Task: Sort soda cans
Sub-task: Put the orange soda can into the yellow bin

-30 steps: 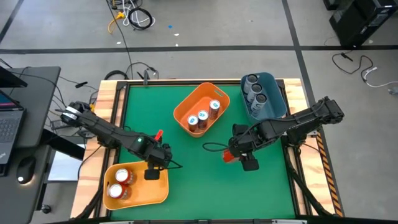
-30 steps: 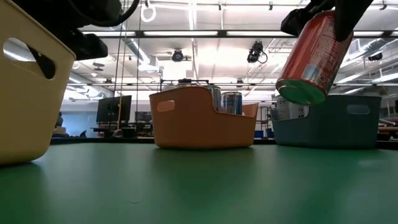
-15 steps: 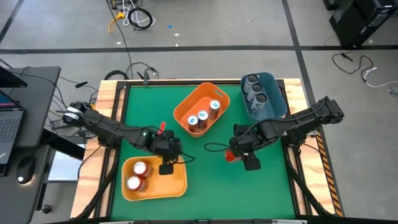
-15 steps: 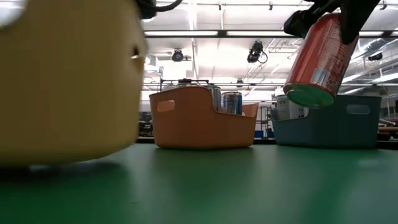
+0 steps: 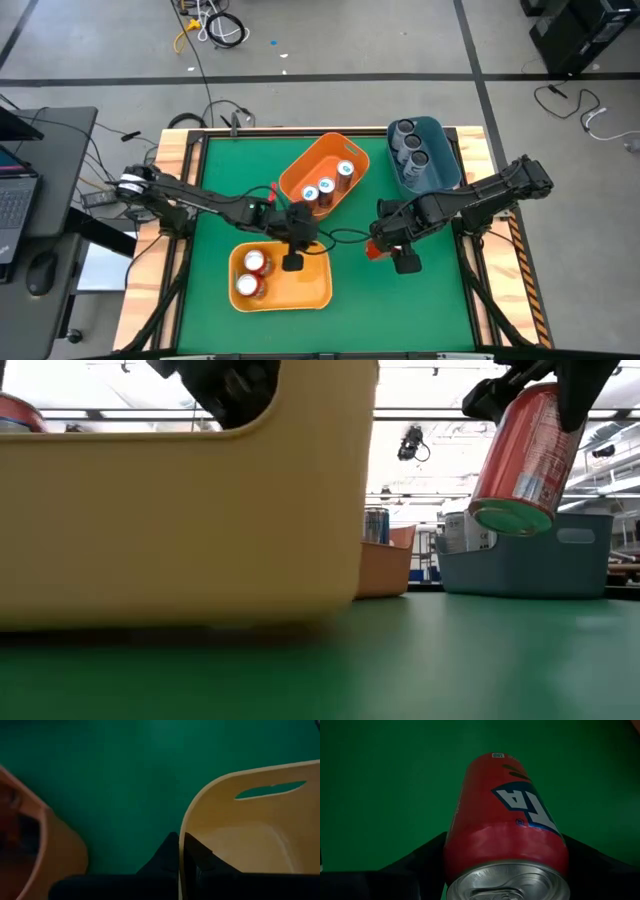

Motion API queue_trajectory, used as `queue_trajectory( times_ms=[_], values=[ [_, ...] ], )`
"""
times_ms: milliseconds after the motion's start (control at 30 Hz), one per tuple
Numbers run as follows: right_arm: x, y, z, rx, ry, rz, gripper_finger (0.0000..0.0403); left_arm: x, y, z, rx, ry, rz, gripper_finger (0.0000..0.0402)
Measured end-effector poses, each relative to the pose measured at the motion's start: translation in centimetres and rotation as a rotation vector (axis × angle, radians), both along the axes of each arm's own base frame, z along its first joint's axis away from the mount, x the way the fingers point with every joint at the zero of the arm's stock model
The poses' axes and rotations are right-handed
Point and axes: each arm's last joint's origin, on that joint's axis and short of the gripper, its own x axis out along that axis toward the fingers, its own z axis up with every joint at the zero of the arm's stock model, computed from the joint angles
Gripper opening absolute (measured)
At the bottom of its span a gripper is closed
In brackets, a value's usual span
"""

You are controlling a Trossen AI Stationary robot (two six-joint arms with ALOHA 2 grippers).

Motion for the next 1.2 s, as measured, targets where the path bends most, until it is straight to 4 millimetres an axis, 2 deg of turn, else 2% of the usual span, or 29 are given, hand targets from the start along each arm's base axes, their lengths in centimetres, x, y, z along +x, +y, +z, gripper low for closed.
queue_trajectory(
  times_ms=[200,533,767,867,1200],
  values=[
    [0.0,0.0,0.0,0.001,0.003,-0.004,0.0292,1.8,0.5,-1.8,-0.036,-0.028,-0.039,0.0002],
    [-0.1,0.0,0.0,0.002,0.008,-0.011,0.0292,1.7,0.5,-0.8,-0.034,-0.077,-0.051,0.0004],
    [-0.1,0.0,0.0,0.001,0.007,-0.009,0.0292,1.8,0.7,-0.8,-0.018,-0.078,-0.019,0.0044],
    [-0.1,0.0,0.0,0.001,0.007,-0.009,0.0292,2.0,0.7,0.2,-0.022,-0.073,-0.011,0.0068],
    [-0.1,0.0,0.0,0.002,0.009,-0.014,0.0292,2.4,0.8,5.7,0.061,-0.018,0.013,0.0131]
  ],
)
